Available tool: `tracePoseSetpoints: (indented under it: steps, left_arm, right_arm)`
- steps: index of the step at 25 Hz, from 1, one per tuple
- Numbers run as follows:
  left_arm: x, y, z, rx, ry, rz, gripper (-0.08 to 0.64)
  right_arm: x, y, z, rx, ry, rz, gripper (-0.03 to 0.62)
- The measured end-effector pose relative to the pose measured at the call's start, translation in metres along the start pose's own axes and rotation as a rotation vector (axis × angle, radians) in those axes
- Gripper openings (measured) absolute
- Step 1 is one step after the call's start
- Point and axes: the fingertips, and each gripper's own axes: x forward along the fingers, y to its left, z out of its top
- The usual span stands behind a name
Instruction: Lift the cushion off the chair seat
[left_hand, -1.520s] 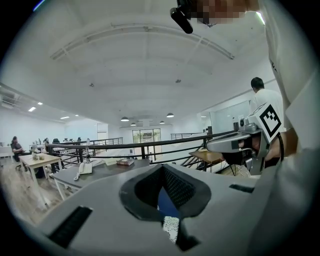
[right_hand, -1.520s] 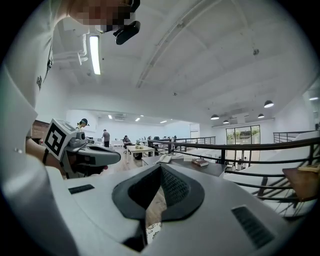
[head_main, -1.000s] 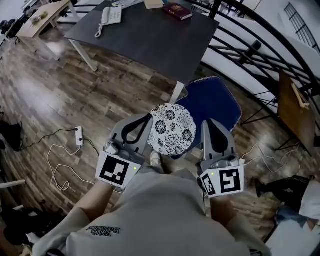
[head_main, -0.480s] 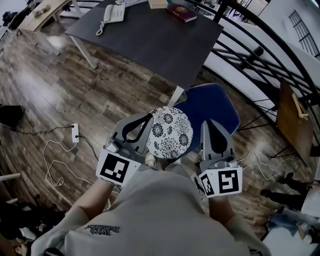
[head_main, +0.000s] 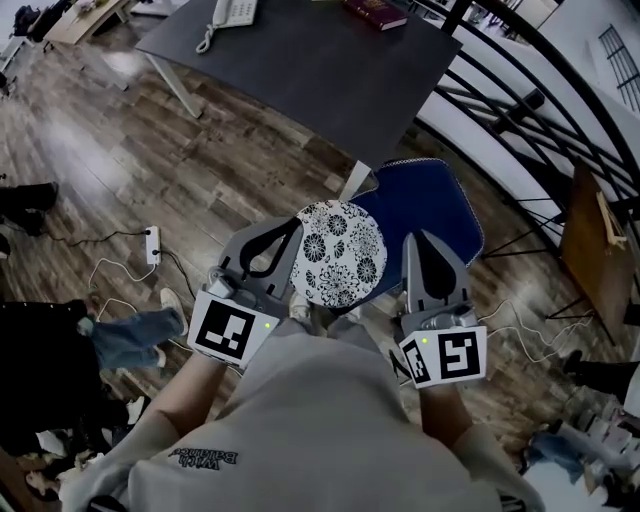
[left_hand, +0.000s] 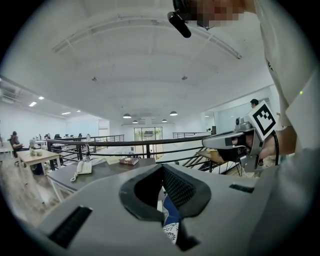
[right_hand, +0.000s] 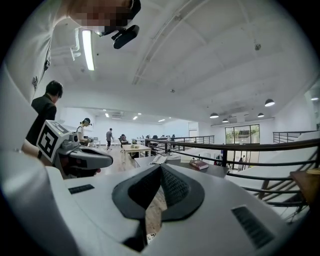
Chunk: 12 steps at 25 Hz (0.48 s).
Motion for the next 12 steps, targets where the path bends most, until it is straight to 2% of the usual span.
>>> tracePoseSetpoints:
  steps: [9, 12]
  left_arm:
    - [0.028, 0.019, -0.031, 0.040, 0.114, 0.089, 0.005]
    - [0.045, 0.020, -0.047, 0.044, 0.145, 0.078, 0.005]
  right_arm:
    - [0.031, -0.031, -0.031, 0.000, 0.066, 0.001, 0.003]
    - [0.046, -0.041, -0.053, -0.003, 0.113, -0.001, 0.008]
